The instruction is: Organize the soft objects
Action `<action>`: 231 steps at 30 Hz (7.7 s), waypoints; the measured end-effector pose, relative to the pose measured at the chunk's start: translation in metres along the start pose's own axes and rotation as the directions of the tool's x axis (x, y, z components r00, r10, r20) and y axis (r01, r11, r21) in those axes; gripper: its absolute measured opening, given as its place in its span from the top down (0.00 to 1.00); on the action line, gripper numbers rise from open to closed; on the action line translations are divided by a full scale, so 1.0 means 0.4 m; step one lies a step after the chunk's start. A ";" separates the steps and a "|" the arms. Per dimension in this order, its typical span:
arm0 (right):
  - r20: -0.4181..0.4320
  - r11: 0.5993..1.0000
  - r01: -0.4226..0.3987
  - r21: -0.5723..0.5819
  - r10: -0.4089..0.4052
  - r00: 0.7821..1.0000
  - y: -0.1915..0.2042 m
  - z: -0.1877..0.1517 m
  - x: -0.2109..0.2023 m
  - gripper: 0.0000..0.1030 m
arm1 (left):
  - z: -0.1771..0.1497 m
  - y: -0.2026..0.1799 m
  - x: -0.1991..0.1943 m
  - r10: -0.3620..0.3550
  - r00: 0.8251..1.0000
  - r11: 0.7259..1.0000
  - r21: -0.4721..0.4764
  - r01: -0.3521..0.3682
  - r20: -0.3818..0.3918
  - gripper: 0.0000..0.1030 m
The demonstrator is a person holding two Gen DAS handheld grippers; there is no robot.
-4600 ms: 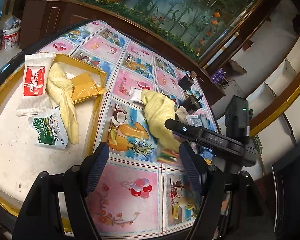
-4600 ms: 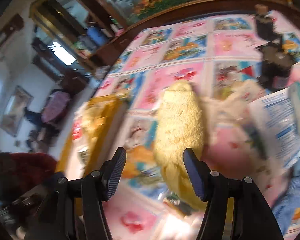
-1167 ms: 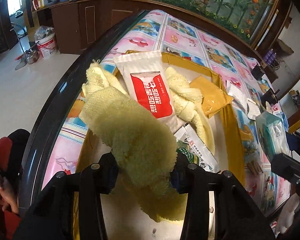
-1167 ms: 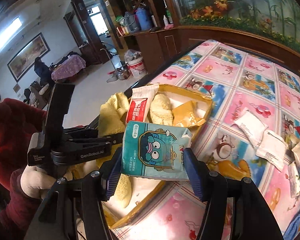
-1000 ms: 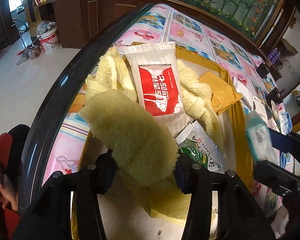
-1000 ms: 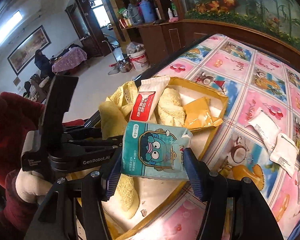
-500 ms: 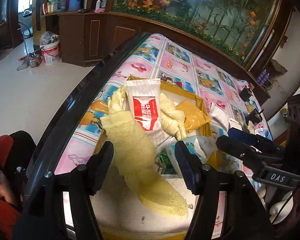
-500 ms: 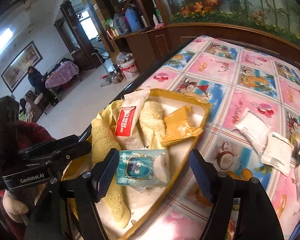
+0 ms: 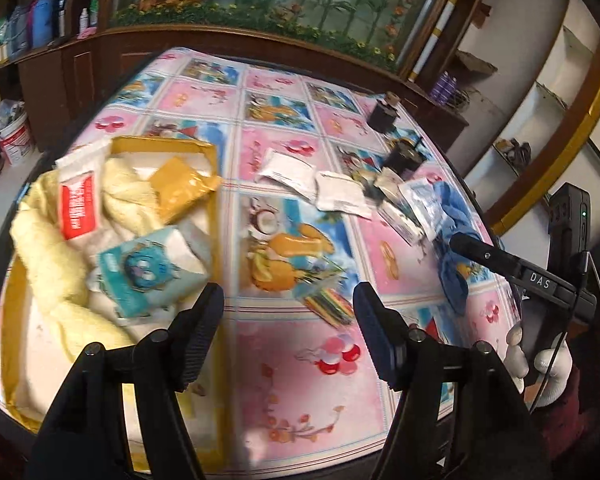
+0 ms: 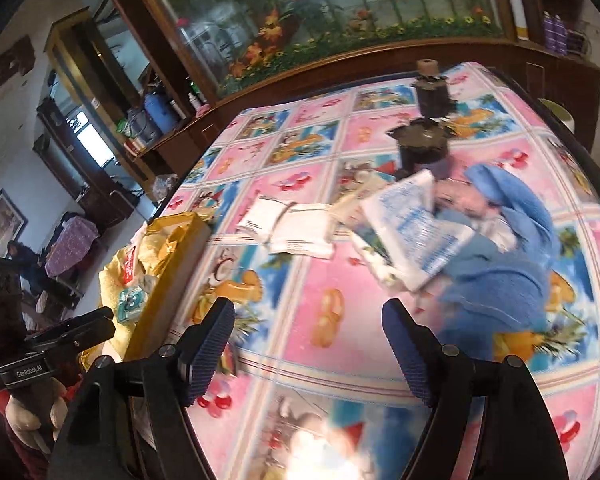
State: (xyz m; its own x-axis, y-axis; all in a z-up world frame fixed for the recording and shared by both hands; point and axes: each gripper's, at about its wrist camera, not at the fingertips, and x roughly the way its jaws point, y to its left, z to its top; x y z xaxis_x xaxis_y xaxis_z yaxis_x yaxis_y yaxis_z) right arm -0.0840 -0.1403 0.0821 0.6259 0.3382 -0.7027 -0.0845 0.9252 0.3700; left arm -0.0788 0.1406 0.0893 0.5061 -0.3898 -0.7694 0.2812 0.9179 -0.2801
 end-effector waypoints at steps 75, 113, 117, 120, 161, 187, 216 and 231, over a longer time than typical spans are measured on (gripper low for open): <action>-0.122 0.945 -0.193 -0.266 0.165 0.979 0.336 0.033 0.077 0.68 | -0.073 0.290 -0.116 0.151 0.965 0.954 -0.287 -0.086 0.213 0.85; -0.278 0.853 -0.261 -0.452 0.143 0.950 0.668 -0.121 0.290 0.41 | -0.161 0.234 -0.252 0.642 0.539 0.747 -0.285 -0.601 0.545 0.19; -0.226 0.848 -0.257 -0.463 0.167 0.960 0.656 -0.114 0.228 0.35 | -0.157 0.211 -0.256 0.637 0.542 0.749 -0.273 -0.604 0.548 0.19; -0.198 0.857 -0.246 -0.452 0.172 0.965 0.621 -0.106 0.198 0.35 | -0.159 0.181 -0.264 0.637 0.535 0.744 -0.260 -0.616 0.555 0.19; -0.004 0.984 0.169 -0.064 -0.169 0.986 -0.009 0.007 -0.017 0.27 | -0.179 0.011 -0.222 0.188 0.913 0.980 -0.134 -0.148 0.361 0.19; -0.061 0.924 0.380 0.042 -0.378 0.924 -0.297 0.075 0.084 0.02 | -0.096 -0.092 0.054 -0.028 0.999 0.999 -0.028 0.029 0.038 0.19; -0.012 0.997 -0.066 0.043 0.066 0.998 -0.202 -0.015 -0.075 0.02 | -0.092 -0.116 0.074 -0.042 0.999 0.997 -0.067 0.043 0.017 0.19; -0.015 0.995 -0.019 0.095 0.020 1.000 -0.221 -0.047 -0.064 0.02 | -0.111 -0.086 0.056 -0.052 0.998 0.994 -0.097 0.054 0.029 0.19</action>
State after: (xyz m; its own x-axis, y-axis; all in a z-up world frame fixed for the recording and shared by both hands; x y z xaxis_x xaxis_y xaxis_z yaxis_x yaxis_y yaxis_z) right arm -0.1069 -0.2275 0.0560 0.6123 0.3595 -0.7042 -0.0225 0.8982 0.4390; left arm -0.1132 0.1035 0.0564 0.5139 -0.4388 -0.7371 0.2277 0.8982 -0.3760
